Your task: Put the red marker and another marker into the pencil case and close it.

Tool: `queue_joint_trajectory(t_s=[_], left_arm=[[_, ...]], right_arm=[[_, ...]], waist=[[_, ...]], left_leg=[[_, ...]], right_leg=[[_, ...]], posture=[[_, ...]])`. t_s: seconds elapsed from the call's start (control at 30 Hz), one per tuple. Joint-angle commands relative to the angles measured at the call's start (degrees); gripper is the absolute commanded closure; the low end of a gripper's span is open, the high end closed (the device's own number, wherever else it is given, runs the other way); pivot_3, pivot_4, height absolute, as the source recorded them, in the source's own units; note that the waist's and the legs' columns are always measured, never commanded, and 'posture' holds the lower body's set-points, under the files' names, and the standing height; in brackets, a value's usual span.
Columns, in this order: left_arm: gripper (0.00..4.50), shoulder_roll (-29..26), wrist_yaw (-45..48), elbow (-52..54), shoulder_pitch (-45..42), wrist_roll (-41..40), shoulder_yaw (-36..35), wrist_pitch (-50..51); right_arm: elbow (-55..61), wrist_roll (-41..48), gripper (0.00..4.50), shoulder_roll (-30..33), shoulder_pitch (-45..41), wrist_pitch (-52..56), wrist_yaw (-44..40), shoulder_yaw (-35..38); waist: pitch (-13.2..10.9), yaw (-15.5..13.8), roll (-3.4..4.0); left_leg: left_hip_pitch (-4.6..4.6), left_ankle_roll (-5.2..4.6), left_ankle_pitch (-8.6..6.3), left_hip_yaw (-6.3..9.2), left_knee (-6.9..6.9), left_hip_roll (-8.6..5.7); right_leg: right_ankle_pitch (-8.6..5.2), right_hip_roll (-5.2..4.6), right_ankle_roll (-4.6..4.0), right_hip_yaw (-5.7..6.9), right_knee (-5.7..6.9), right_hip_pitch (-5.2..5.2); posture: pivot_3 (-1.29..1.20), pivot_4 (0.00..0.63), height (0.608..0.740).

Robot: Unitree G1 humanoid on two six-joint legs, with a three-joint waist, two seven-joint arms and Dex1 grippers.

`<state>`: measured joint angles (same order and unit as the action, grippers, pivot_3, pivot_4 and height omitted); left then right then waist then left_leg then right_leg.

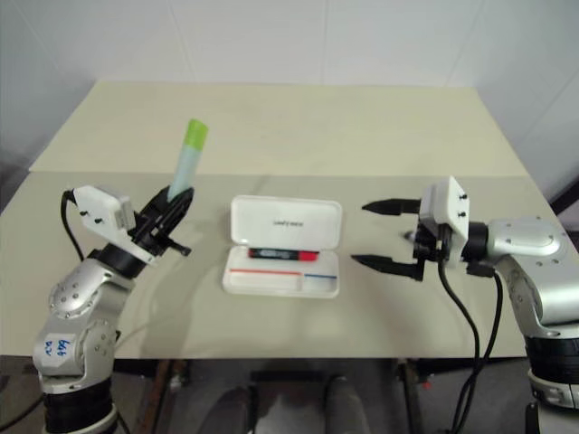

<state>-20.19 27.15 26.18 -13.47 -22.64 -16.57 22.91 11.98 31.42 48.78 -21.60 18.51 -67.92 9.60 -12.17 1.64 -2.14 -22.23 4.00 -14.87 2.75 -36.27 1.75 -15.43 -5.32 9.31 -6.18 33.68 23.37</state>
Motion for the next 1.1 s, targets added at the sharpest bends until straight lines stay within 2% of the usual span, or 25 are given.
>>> queue_joint_trajectory(t_s=[0.03, 0.23, 0.37, 0.6, 0.73, 0.9, 1.1], left_arm=[[4.12, -3.48, 6.93, -2.22, -1.91, -4.88, -0.85, -2.23], [4.12, -11.70, 22.74, -7.40, -5.16, -9.25, 2.71, -3.20], [4.12, -17.05, 33.60, -14.11, -8.48, -5.75, 7.23, -9.63], [4.12, -19.48, 43.35, -22.26, -13.67, -1.84, 13.18, -18.23], [4.12, -19.95, 47.82, -22.47, -14.01, -3.36, 15.59, -16.64], [4.12, -21.72, 51.88, -21.81, -14.34, -5.42, 17.76, -9.91], [4.12, -23.92, 55.52, -23.63, -15.50, -4.43, 19.99, -5.60]], right_arm=[[2.51, -0.09, 0.00, 1.62, 1.40, -1.07, 1.53, 3.96], [3.73, 0.12, 0.00, 2.94, 4.93, -0.87, 3.26, 7.22], [5.68, 0.66, 0.00, 3.00, 7.21, -0.37, 4.65, 8.65], [9.60, 1.61, 0.00, 2.75, 11.29, 0.94, 7.51, 11.35], [10.94, 2.10, 0.00, 2.73, 12.60, 1.69, 8.71, 12.49], [12.07, 2.47, 0.00, 2.69, 13.61, 2.06, 9.67, 12.89], [13.08, 2.76, 0.00, 2.53, 14.10, 2.49, 10.56, 12.85]], waist=[[0.00, 0.08, 0.00], [0.00, 0.08, 0.00], [0.00, 0.08, 0.02], [-0.01, 0.06, 0.02], [-0.01, 0.13, 0.02], [-0.01, 0.15, 0.02], [-0.01, 0.11, 0.02]], left_leg=[[0.00, 0.00, 0.00, -0.01, 0.00, 0.00], [0.01, -0.01, 0.00, -0.01, 0.00, 0.01], [0.01, -0.01, 0.00, -0.01, 0.03, 0.01], [0.00, -0.01, 0.01, -0.01, 0.08, 0.01], [0.01, -0.02, 0.00, -0.01, 0.12, 0.02], [0.01, -0.03, 0.00, -0.01, 0.09, 0.03], [0.01, -0.04, 0.01, -0.01, 0.09, 0.03]], right_leg=[[0.00, 0.00, 0.00, -0.01, 0.00, 0.01], [0.00, 0.00, 0.00, -0.01, 0.03, 0.01], [-0.08, 0.01, -0.15, 0.00, 0.03, 0.02], [-0.06, 0.00, -0.11, -0.01, 0.02, 0.02], [0.02, 0.01, 0.07, -0.01, 0.07, 0.05], [0.00, 0.01, 0.03, -0.01, 0.10, 0.07], [-0.05, 0.01, -0.06, -0.01, 0.11, 0.06]], posture=[[0.00, 0.150, 0.740], [0.00, 0.150, 0.740], [0.00, 0.150, 0.740], [0.00, 0.150, 0.740], [0.00, 0.150, 0.740], [0.00, 0.150, 0.740], [0.00, 0.150, 0.740]])
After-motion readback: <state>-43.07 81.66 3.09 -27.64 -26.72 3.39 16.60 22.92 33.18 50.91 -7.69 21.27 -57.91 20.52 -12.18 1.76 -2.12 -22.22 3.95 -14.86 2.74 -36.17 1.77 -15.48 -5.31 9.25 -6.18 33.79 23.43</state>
